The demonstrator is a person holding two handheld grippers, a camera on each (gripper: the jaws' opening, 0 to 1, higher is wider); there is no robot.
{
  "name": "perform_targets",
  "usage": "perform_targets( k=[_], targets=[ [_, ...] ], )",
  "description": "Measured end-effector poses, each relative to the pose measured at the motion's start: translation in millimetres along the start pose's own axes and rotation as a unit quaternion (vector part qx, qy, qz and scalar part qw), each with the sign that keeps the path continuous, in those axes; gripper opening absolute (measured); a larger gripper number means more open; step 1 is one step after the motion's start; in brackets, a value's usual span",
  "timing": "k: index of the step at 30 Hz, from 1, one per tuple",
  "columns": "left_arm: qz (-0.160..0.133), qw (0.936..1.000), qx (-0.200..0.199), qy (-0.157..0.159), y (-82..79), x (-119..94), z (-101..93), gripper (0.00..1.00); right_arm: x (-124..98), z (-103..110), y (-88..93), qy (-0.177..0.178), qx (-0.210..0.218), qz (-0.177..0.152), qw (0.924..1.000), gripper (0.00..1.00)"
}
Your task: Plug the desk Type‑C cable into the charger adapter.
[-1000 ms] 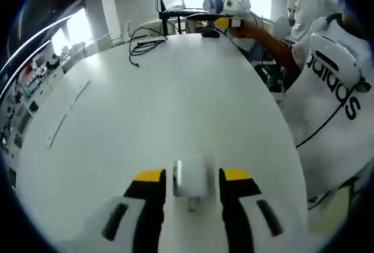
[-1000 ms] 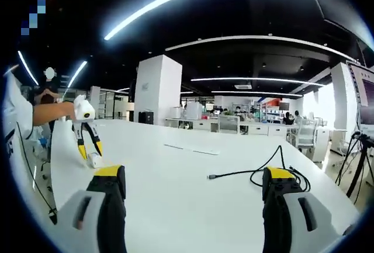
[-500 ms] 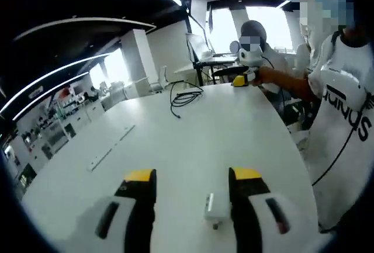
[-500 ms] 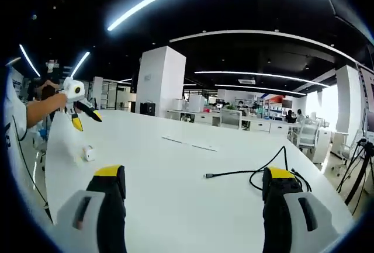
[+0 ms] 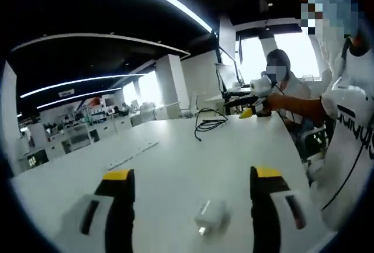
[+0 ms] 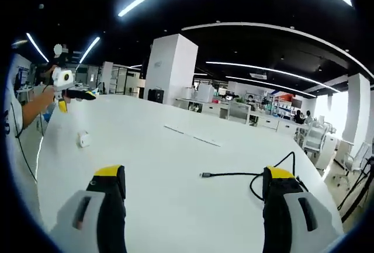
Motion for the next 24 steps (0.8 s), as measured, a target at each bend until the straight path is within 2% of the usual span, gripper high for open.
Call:
perform_targets(
  k=[3, 6, 9, 10, 15, 22, 24],
  targets=[
    [-0.024, 0.9990, -0.008, -0.035, -1.2, -6, 4.4, 0.91, 11, -10, 2.7, -0.012, -0.004, 0.005, 0.9999, 0.99],
    [-0.027, 0.9989, -0.018, -0.034, 0.8, -11, 1.1, 0.93, 18, -17, 4.9, -0.026, -0.008, 0.009, 0.9996, 0.96],
    [-0.031, 0.9983, -0.019, -0.047, 2.3, -14, -0.4, 0.96, 30, -26, 9.4, -0.041, -0.008, 0.023, 0.9989, 0.96],
    [-0.036, 0.9971, -0.021, -0.063, 1.6, -15, 2.1, 0.97, 34, -27, 11.2, -0.051, -0.007, 0.026, 0.9983, 0.96],
    [-0.044, 0.9953, -0.026, -0.082, 2.5, -20, -1.2, 1.00, 53, -40, 21.7, -0.084, -0.008, 0.054, 0.9950, 0.99],
    [-0.048, 0.9950, -0.016, -0.086, -3.0, -23, -12.9, 1.00, 80, -56, 29.8, -0.132, -0.030, 0.078, 0.9878, 0.97],
    [-0.051, 0.9951, -0.016, -0.084, -4.8, -23, -16.4, 1.00, 87, -59, 30.0, -0.145, -0.035, 0.089, 0.9849, 0.91]
  ],
)
Point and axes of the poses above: the point that each gripper's makers call its tool centre point, and the gripper's own axes: x roughly forward along the fingers, z roughly to its left, y roughly out of its underside, the point moved 6 cm from there along -x, roughly backward along the fingers, and after that the axes turned 4 degrees about -z, right-handed, at the moved point
